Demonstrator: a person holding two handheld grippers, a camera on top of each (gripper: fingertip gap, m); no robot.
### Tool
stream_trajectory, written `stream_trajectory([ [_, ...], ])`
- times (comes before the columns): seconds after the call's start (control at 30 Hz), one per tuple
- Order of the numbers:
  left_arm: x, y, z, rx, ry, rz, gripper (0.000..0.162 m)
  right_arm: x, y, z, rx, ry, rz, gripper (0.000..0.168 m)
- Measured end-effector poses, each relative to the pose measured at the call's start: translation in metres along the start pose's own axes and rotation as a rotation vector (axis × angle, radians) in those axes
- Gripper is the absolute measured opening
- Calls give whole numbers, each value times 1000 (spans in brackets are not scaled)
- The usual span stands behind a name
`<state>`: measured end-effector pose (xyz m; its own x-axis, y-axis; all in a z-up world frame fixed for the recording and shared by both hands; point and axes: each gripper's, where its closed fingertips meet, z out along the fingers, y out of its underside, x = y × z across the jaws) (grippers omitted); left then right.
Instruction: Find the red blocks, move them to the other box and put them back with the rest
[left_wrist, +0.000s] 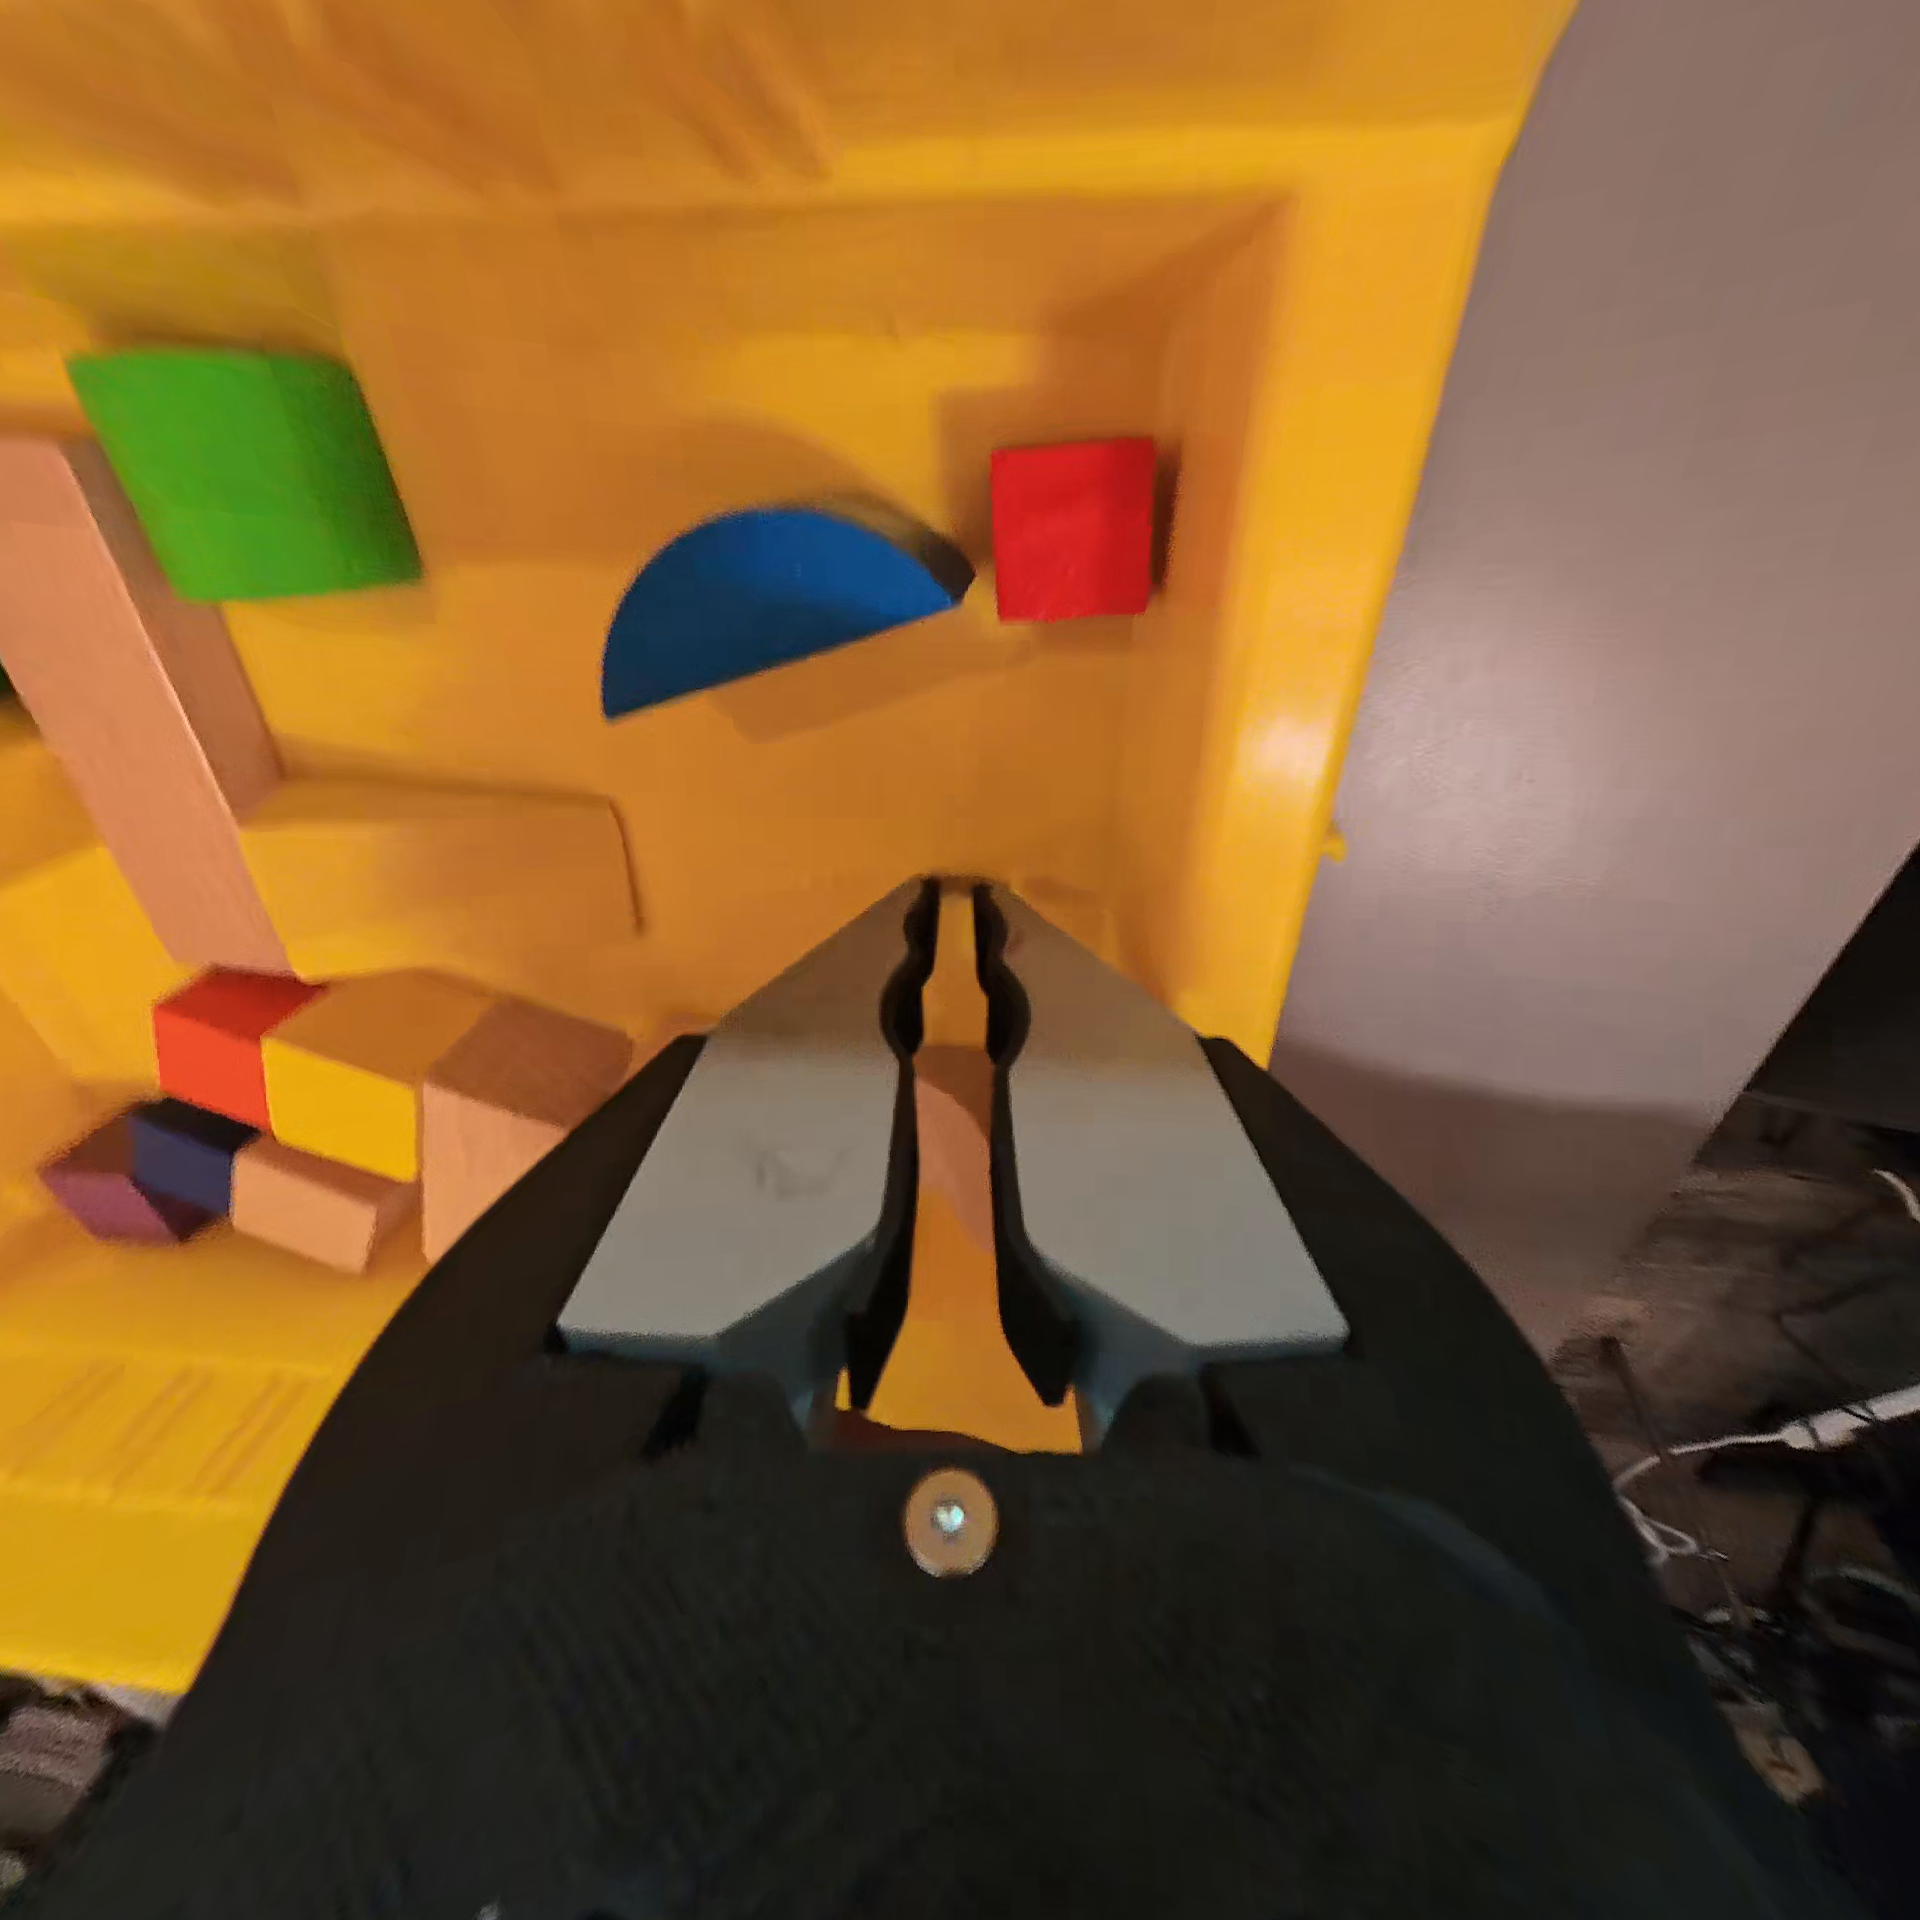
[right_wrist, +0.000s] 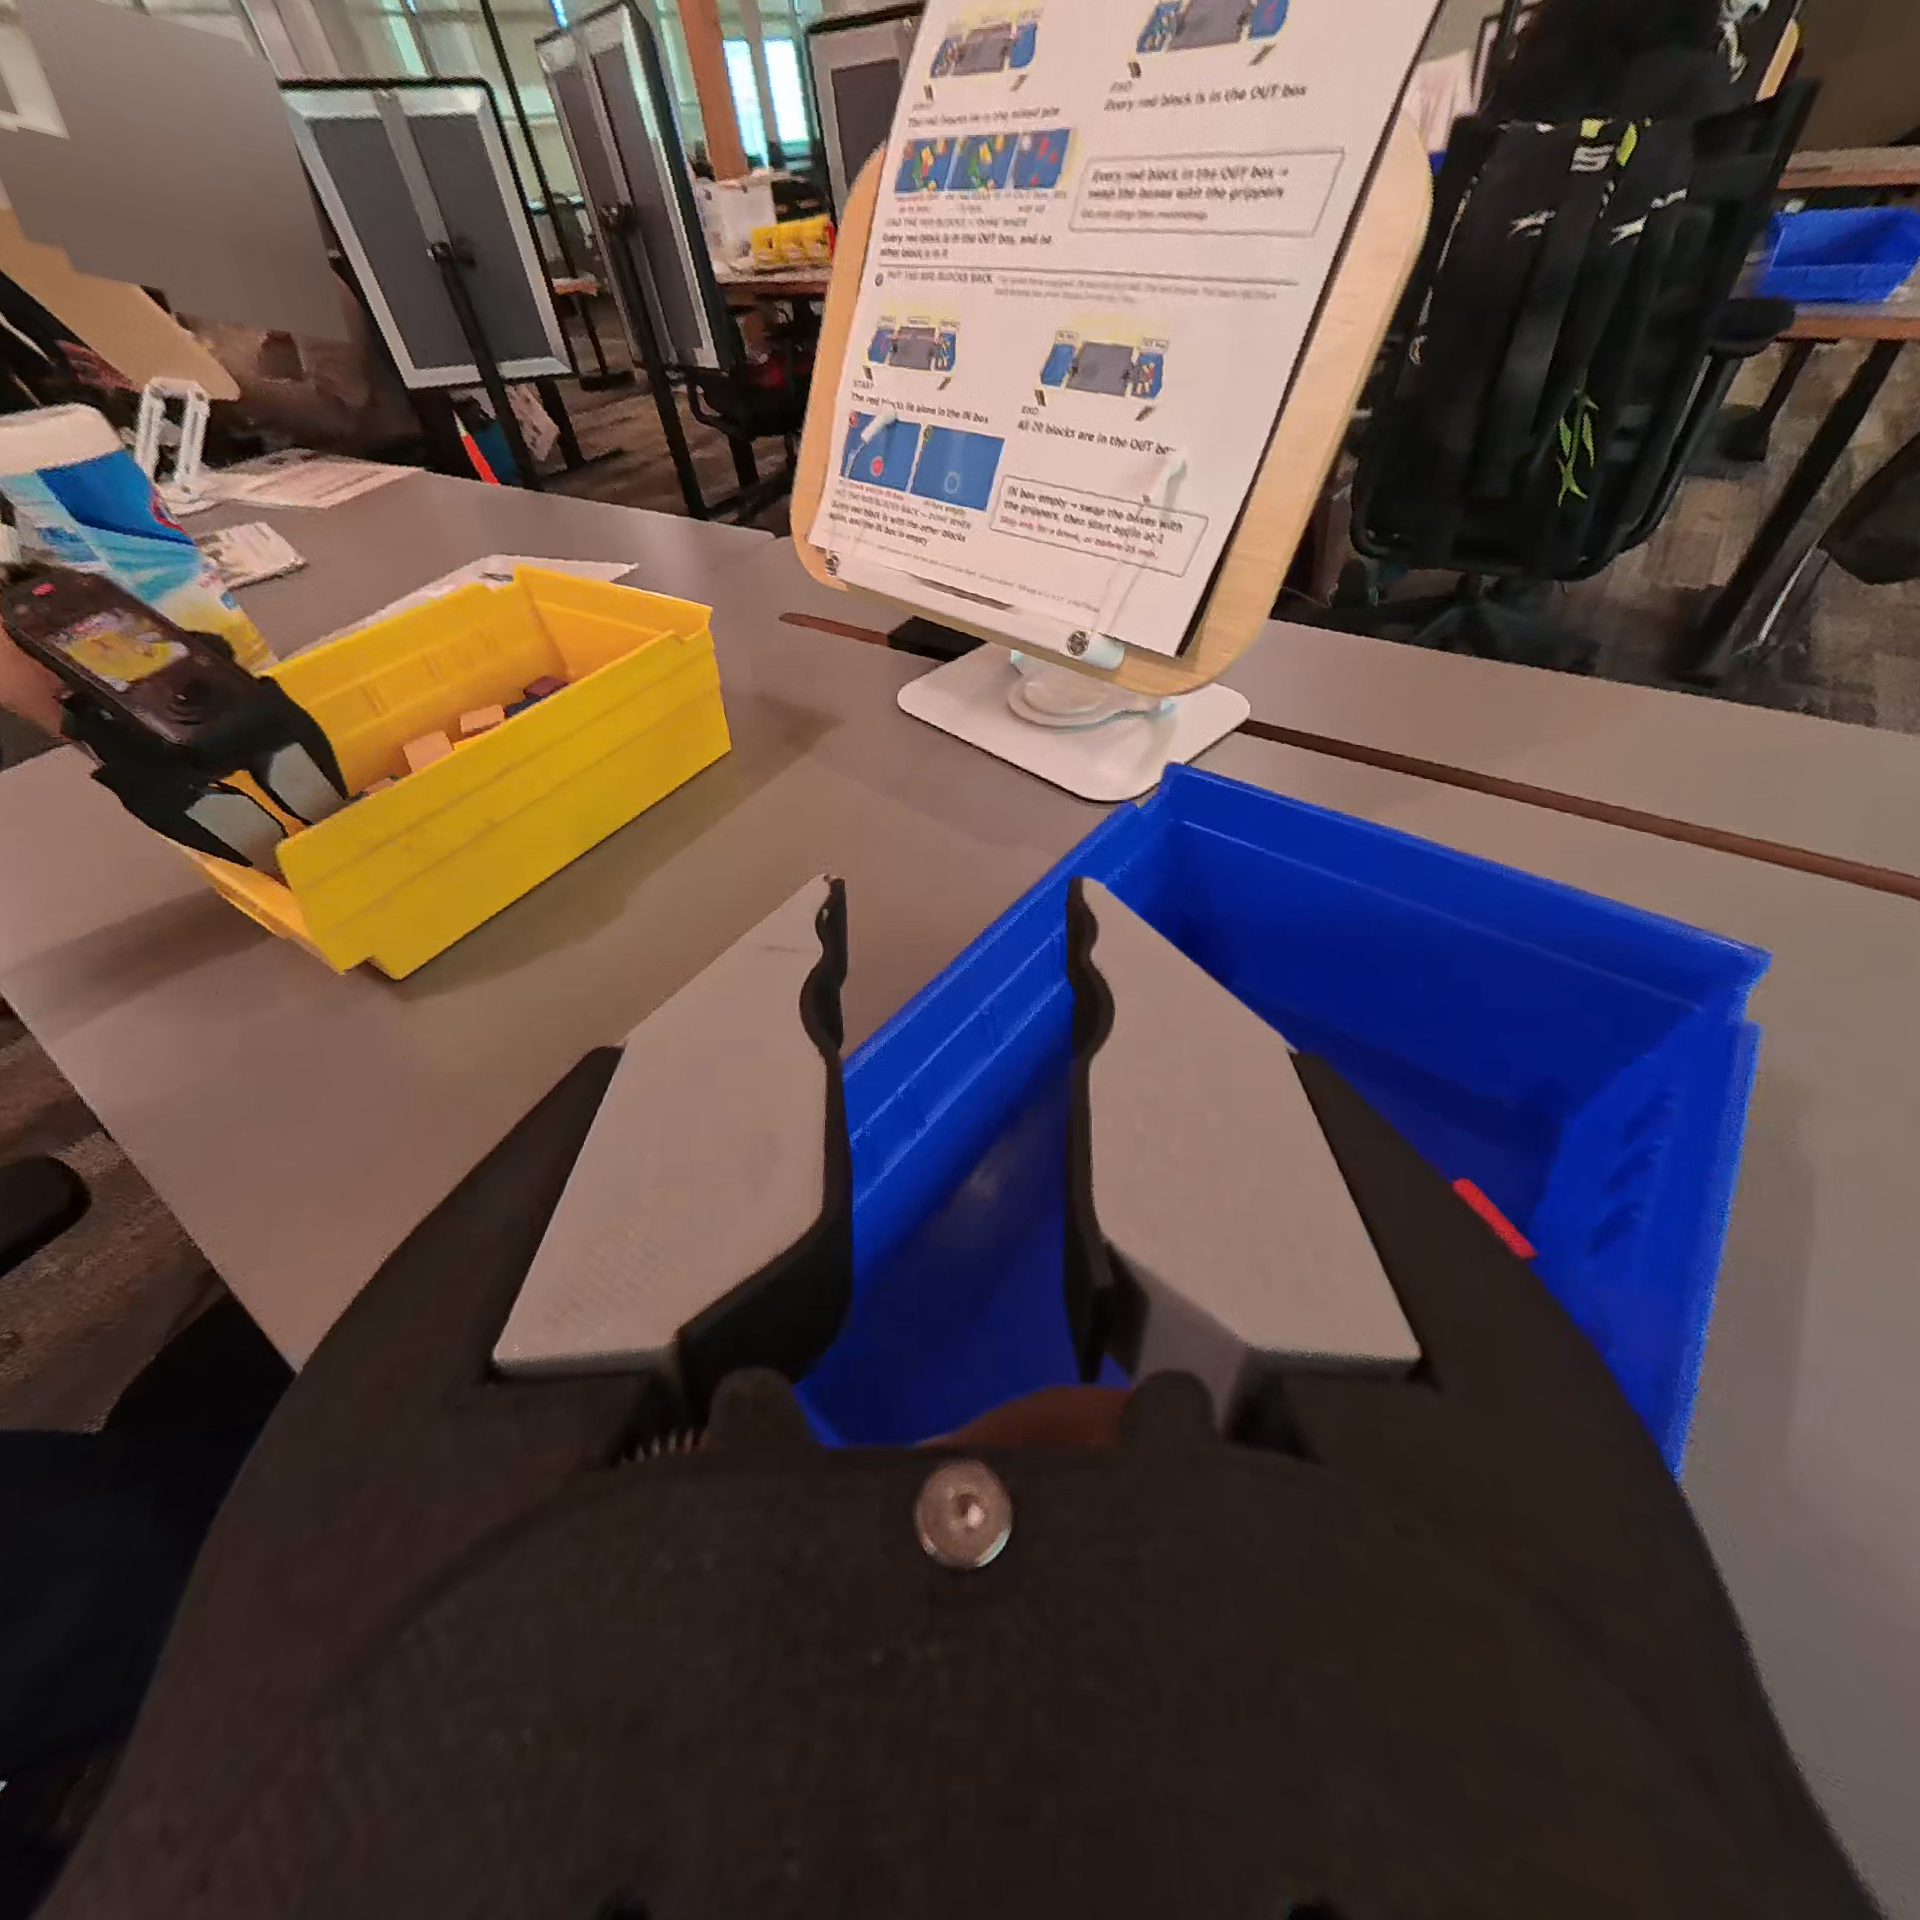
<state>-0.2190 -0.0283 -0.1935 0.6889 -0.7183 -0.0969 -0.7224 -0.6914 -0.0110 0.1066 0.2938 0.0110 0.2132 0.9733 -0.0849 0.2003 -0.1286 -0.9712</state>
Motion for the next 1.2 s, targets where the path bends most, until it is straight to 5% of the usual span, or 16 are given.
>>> stream_trajectory([
  [0.27,3,-63,-4,241,41,114,8,17,15,-4,-32,24,36,40],
  [0.9,-6,-56,-39,402,-187,150,30,7,24,10,-75,30,19,40],
  [1.03,1,-66,-40,465,-139,174,23,4,27,16,-84,22,29,40],
  [1.1,-5,-67,-32,431,-92,86,30,4,29,19,-94,26,27,40],
  [1.2,4,-77,-28,446,102,-47,16,5,30,22,-110,34,11,40],
])
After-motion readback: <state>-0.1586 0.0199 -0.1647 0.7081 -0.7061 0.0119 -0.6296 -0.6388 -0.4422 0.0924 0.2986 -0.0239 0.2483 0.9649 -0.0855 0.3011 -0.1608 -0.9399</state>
